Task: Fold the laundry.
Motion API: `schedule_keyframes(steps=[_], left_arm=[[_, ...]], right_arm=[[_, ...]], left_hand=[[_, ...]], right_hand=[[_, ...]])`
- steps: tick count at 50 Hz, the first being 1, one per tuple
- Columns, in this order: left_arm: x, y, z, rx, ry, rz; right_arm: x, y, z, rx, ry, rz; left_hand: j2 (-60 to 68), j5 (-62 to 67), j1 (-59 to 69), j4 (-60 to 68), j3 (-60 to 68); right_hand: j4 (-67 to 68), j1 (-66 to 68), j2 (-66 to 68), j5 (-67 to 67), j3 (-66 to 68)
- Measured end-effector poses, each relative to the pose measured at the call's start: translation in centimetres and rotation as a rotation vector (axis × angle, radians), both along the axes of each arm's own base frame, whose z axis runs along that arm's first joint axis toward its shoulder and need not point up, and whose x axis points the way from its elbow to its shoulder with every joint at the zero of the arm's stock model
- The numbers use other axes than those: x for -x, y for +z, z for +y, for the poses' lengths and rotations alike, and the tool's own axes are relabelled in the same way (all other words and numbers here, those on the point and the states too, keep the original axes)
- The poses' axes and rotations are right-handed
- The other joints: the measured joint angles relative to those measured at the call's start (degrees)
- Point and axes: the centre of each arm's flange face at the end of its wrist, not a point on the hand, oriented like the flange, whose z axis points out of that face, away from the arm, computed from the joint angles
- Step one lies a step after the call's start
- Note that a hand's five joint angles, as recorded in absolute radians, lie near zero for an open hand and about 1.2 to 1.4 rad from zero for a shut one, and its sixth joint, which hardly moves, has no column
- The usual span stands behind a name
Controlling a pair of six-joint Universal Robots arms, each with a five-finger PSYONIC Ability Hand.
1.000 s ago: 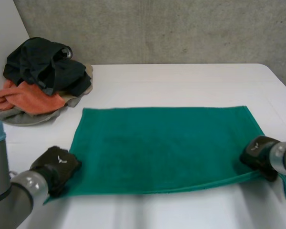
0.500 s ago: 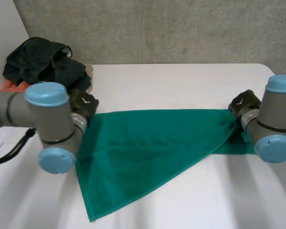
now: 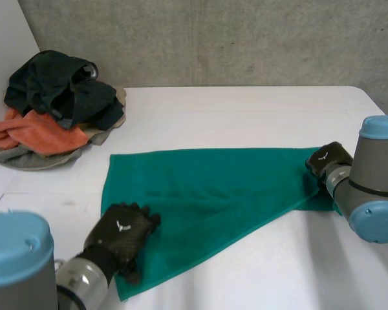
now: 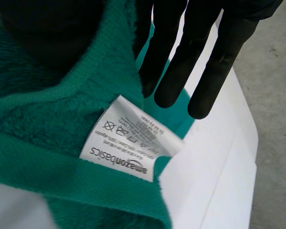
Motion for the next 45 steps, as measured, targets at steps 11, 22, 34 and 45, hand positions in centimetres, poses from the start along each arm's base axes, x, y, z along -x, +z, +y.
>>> schedule_keyframes(steps=[11,22,34,45], left_arm=[[-0.1,-2.2,0.2,0.037,-0.015,-0.021],[0.1,-3.9,-0.1,0.004,-0.021,-0.054],[0.5,-4.2,-0.9,0.054,-0.007,-0.028],[0.3,-4.0,-1.1,0.084,0.025,-0.028]], right_arm=[[0.1,-0.7,1.1,-0.017,0.014,-0.002],[0.2,-0.7,1.5,0.008,0.017,-0.008],[0.3,-0.9,1.8,-0.002,0.016,-0.006],[0.4,-1.2,2.0,-0.011,0.015,-0.003]], left_hand=[[7.1,6.9,7.4,7.1,7.0],[18.9,18.4,19.2,18.9,18.8],[47.9,47.1,42.6,47.8,47.5],[33.6,33.5,33.1,33.6,33.8]], right_hand=[[0.0,0.0,0.0,0.0,0.0],[0.0,0.0,0.0,0.0,0.0],[0.0,0.0,0.0,0.0,0.0],[0.0,0.0,0.0,0.0,0.0]])
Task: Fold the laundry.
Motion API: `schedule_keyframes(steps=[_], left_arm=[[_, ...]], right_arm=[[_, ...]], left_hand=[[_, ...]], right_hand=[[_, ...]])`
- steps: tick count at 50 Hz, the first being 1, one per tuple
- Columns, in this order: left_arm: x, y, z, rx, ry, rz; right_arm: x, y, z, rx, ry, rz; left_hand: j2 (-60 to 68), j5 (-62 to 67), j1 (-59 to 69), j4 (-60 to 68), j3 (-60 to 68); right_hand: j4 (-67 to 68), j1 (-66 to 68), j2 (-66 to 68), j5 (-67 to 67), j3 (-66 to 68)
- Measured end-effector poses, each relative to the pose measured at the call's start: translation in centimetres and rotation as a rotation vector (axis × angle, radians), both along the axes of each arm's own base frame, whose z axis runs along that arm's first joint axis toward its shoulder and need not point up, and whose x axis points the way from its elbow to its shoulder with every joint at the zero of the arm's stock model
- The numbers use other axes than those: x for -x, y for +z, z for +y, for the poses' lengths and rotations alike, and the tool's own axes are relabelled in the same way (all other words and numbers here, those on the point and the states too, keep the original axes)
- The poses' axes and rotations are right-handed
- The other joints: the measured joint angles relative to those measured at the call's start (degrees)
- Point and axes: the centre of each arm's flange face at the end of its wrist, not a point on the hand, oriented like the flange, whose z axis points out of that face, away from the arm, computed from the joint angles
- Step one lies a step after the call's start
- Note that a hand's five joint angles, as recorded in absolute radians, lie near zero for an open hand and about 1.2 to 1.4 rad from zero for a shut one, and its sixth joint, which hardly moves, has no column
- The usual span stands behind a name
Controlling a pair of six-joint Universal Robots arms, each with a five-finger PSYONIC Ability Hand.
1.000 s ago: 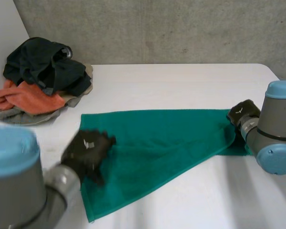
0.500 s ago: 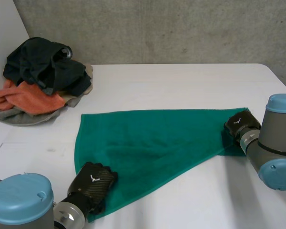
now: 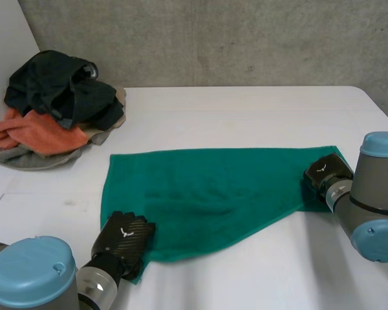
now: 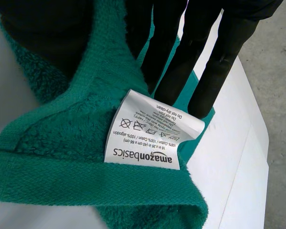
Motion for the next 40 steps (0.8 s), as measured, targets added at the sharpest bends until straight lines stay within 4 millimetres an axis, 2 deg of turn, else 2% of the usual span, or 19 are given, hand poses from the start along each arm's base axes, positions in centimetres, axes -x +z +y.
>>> schedule_keyframes(steps=[4,7,12,15,20,23,27,31,34,35,38,40], left_arm=[[0.0,0.0,0.1,0.003,-0.005,-0.006],[0.0,0.2,0.2,0.015,-0.011,-0.014],[-0.2,1.5,0.3,0.055,-0.015,-0.014],[-0.6,2.5,0.8,0.072,-0.018,-0.017],[-2.1,3.8,2.8,0.030,-0.042,-0.093],[-3.2,3.9,4.3,-0.059,-0.060,-0.181],[-3.9,4.1,5.0,-0.139,-0.070,-0.249],[-3.5,4.8,3.5,-0.120,-0.049,-0.236],[-2.8,5.3,0.8,-0.056,-0.009,-0.194],[-2.7,5.4,0.5,-0.049,-0.005,-0.189],[-1.9,5.7,-3.1,0.036,0.044,-0.138],[-1.6,5.8,-4.6,0.070,0.062,-0.119]], right_arm=[[0.0,0.0,0.0,-0.001,-0.001,0.001],[0.0,0.1,0.1,-0.002,-0.001,0.001],[0.3,1.3,0.8,0.007,-0.002,0.008],[0.7,2.7,2.1,0.001,0.006,0.030],[2.1,5.2,5.8,-0.101,0.034,0.125],[4.0,5.8,7.9,-0.222,0.045,0.226],[5.7,5.9,8.8,-0.307,0.055,0.301],[6.3,5.6,7.5,-0.280,0.044,0.305],[6.1,5.3,5.6,-0.218,0.022,0.272],[6.1,5.2,5.3,-0.208,0.019,0.265],[5.3,5.1,2.9,-0.110,0.001,0.202],[4.6,5.1,1.8,-0.056,0.001,0.167]], left_hand=[[1.4,0.8,1.7,0.7,0.8],[13.2,11.9,12.4,13.0,12.5],[15.2,12.8,12.4,15.2,14.6],[15.2,12.8,12.4,15.2,14.6],[15.2,12.8,12.4,15.2,14.6],[15.2,12.8,12.4,15.2,14.6],[15.2,12.8,12.4,15.4,14.7],[15.3,12.8,12.4,15.4,14.8],[15.3,12.8,12.4,15.4,14.8],[15.3,12.8,12.4,15.4,14.8],[15.3,12.8,12.4,15.4,14.8],[15.3,12.8,12.4,15.4,14.8]], right_hand=[[0.0,0.0,0.0,0.0,0.0],[0.0,0.0,0.0,0.0,0.0],[0.0,0.0,0.0,0.0,0.0],[0.0,0.0,0.0,0.0,0.0],[0.0,0.0,0.0,0.0,0.0],[0.0,0.0,0.0,0.0,0.0],[0.0,0.0,0.0,0.0,0.0],[0.0,0.0,0.0,0.0,0.0],[0.0,0.0,0.0,0.0,0.0],[0.0,0.0,0.0,0.0,0.0],[0.0,0.0,0.0,0.0,0.0],[0.0,0.0,0.0,0.0,0.0]])
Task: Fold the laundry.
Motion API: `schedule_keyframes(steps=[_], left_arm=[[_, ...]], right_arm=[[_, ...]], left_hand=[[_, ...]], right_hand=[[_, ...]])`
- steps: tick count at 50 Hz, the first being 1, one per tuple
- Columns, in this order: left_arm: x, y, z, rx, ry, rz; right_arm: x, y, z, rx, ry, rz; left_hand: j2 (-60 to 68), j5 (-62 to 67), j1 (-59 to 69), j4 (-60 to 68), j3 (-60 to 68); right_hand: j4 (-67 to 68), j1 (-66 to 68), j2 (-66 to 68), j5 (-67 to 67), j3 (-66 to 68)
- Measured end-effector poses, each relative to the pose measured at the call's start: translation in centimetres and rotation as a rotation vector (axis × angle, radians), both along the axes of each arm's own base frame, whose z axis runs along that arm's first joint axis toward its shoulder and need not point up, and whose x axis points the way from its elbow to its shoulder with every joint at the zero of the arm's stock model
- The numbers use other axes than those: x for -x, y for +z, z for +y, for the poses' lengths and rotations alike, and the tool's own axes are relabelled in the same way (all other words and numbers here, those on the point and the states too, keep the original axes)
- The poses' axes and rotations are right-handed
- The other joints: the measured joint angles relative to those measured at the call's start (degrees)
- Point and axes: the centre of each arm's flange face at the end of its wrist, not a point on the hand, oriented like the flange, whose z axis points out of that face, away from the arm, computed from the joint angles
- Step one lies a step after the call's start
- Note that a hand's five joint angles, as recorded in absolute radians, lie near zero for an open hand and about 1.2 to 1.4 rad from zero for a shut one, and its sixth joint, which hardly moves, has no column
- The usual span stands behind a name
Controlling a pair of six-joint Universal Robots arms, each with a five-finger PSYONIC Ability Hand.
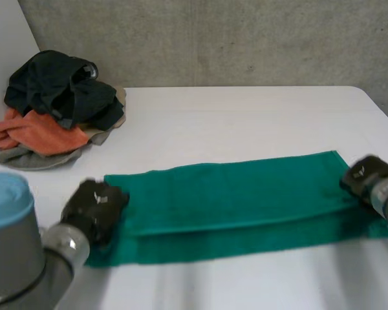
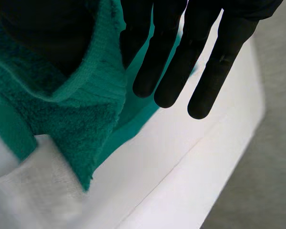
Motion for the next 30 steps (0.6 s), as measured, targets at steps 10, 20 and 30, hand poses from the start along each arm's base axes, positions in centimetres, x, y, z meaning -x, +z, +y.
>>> schedule_keyframes(steps=[10,20,30], left_arm=[[1.9,-2.4,-6.1,0.062,0.040,0.034],[3.8,-3.5,-9.6,0.092,0.045,0.053],[4.6,2.0,-10.9,0.241,0.059,0.125]], right_arm=[[-3.4,-1.4,-5.8,0.242,0.067,-0.096],[-5.5,-4.6,-9.7,0.303,0.119,-0.044],[-6.3,-0.3,-10.9,0.417,0.103,-0.114]], left_hand=[[0.0,0.6,0.0,0.0,0.0],[-48.6,-45.7,-50.8,-48.1,-47.1],[-56.6,-53.5,-54.4,-57.1,-56.3]], right_hand=[[0.0,0.0,0.0,0.0,0.0],[-53.6,-50.2,-53.3,-54.0,-52.9],[-56.6,-51.1,-55.5,-56.2,-55.9]])
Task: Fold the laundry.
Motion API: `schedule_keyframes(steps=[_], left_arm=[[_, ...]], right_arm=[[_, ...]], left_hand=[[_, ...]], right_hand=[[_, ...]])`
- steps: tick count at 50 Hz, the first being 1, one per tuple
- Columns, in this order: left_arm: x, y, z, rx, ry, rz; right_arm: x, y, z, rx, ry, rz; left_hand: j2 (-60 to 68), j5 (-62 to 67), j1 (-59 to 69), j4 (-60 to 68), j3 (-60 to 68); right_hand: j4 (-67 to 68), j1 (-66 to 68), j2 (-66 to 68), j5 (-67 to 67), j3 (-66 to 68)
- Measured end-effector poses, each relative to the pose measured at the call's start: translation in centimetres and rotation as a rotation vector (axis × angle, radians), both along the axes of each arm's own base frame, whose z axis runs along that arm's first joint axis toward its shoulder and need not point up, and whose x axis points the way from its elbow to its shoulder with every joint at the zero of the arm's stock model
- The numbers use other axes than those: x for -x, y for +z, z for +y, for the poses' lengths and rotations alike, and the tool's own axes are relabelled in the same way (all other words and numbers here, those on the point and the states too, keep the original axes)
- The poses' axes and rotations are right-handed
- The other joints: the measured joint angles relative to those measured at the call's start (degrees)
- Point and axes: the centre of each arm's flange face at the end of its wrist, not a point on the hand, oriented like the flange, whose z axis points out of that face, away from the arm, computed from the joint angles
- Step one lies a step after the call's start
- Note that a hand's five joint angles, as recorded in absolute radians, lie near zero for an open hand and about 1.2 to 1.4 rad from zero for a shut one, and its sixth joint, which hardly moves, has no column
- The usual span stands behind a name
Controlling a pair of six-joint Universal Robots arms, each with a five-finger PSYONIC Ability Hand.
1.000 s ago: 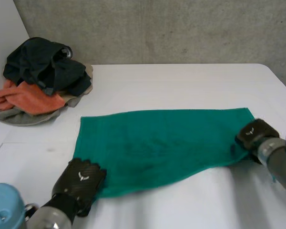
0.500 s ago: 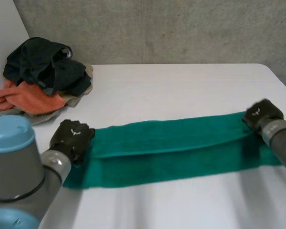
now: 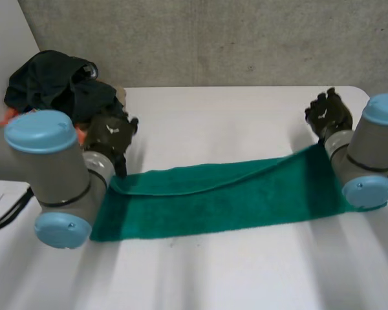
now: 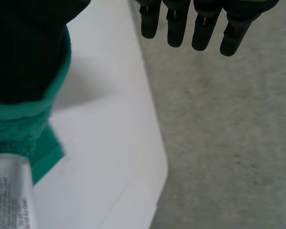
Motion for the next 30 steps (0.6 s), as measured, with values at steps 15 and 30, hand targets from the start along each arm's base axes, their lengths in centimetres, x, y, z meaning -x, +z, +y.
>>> schedule_keyframes(steps=[15,30], left_arm=[[-0.1,-2.5,3.2,-0.074,-0.085,-0.041],[1.7,-7.6,-1.2,-0.042,-0.075,-0.075]], right_arm=[[3.9,2.8,1.0,-0.148,-0.003,-0.175],[3.9,-3.6,-3.2,-0.040,0.176,-0.196]], left_hand=[[0.0,0.0,0.0,0.0,0.0],[0.0,0.0,0.0,0.0,0.0]], right_hand=[[0.0,0.0,0.0,0.0,0.0],[0.0,0.0,0.0,0.0,0.0]])
